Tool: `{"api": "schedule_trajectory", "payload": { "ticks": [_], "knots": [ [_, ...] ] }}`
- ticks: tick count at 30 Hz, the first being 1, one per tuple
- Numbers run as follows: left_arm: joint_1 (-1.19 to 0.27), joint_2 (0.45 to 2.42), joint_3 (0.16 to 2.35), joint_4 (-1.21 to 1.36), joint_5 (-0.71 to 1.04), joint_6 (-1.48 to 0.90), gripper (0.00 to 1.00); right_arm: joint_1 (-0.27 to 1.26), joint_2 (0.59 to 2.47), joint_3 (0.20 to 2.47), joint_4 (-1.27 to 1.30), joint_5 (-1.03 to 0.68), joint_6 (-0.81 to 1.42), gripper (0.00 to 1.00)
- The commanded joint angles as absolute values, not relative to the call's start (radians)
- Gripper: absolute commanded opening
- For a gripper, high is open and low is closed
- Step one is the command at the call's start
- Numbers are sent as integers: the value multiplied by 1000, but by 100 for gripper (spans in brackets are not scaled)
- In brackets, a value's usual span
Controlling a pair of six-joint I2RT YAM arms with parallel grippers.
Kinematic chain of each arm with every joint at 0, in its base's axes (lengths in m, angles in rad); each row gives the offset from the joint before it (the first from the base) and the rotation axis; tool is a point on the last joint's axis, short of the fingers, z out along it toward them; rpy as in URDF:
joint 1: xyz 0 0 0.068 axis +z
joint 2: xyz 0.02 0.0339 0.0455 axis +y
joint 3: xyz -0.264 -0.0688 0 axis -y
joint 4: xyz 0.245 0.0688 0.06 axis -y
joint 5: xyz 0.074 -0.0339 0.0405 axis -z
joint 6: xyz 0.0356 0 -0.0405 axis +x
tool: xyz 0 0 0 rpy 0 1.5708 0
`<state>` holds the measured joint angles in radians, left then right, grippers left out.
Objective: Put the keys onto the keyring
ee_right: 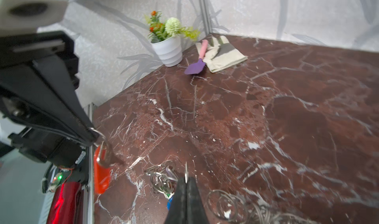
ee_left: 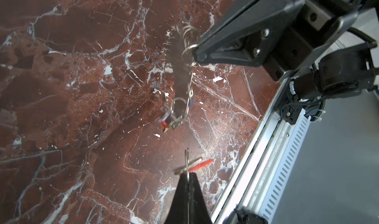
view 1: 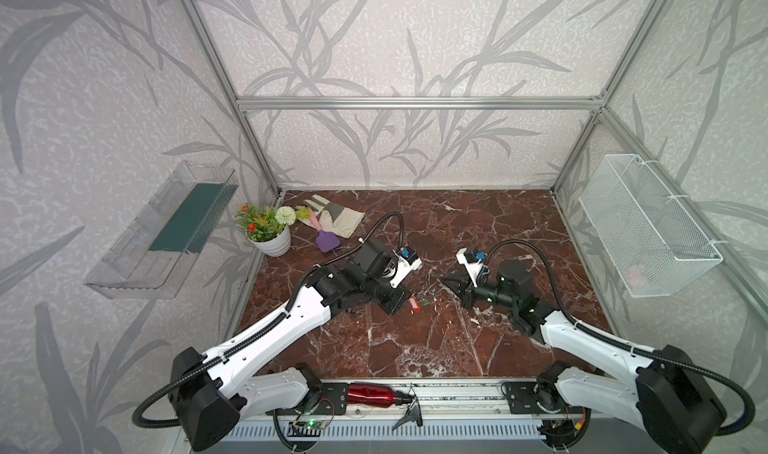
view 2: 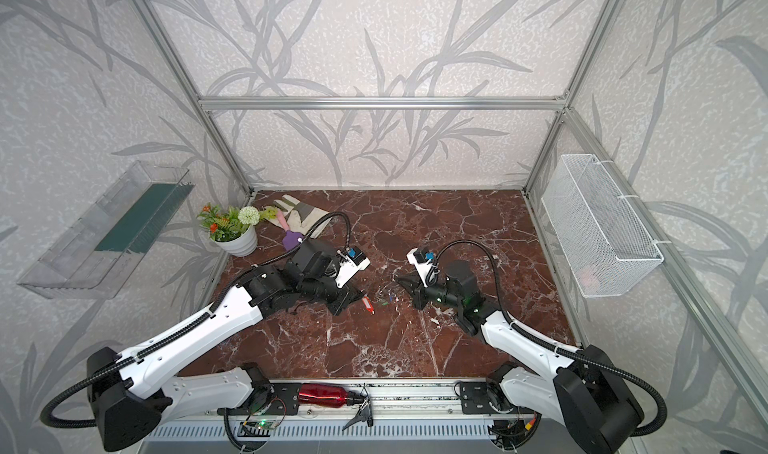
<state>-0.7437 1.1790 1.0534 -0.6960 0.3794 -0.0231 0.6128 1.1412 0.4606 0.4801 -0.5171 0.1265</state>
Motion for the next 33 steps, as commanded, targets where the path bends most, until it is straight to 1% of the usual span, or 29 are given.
{"api": "schedule_trajectory", "payload": {
  "ticks": [1,7,10,12,16,19,33],
  "knots": [
    [-728,1215,1105,-792,440,111,0,667,1155,495,603,-558,-7,0],
    [-681,1284,1169,-861,455,159,0,687,1185,468,672,-588,-14,0],
    [-678,1323,1200,-878,463,159,0,690,1203,478,667,-606,-24,0],
    [-677,1345,1214,-877,508,163,0,694,1219,481,670,-618,-26,0],
    [-678,1381,1236,-887,541,173,0,696,1250,488,678,-639,-21,0],
    [-677,1405,1251,-908,611,212,0,697,1259,492,672,-633,-27,0],
    [-662,1478,1275,-874,604,135,0,699,1287,499,684,-661,-10,0]
  ]
}}
